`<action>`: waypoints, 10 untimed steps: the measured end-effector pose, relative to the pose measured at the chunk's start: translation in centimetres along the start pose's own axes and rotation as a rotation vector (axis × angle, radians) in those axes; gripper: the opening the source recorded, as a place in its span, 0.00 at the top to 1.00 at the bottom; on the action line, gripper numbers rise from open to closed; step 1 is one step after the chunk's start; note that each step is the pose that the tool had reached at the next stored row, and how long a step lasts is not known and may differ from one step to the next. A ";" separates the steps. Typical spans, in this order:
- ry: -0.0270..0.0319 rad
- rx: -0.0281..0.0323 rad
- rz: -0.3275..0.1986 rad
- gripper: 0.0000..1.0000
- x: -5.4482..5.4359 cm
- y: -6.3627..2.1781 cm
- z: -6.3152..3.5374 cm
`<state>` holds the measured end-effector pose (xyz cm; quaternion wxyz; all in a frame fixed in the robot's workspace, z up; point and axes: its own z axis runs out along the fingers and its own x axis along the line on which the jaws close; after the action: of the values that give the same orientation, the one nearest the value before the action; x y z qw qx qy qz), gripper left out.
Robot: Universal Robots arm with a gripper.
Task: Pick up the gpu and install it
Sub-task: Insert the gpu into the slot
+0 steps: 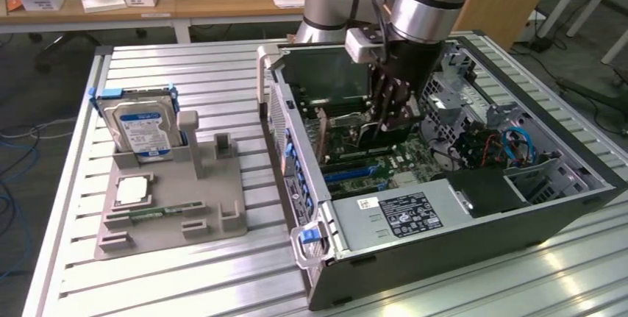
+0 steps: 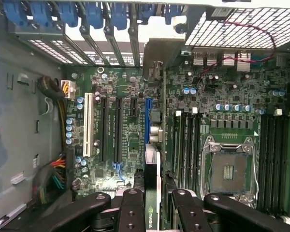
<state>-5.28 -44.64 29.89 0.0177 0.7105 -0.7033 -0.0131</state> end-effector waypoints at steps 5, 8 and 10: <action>0.0009 -0.0001 0.000 0.73 0.0 0.93 0.90; 0.0008 0.0001 0.000 0.73 0.0 1.13 1.45; 0.0009 0.0000 0.000 0.73 0.0 1.12 1.80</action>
<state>-6.47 -44.65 28.14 0.0180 0.7106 -0.7033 -0.0127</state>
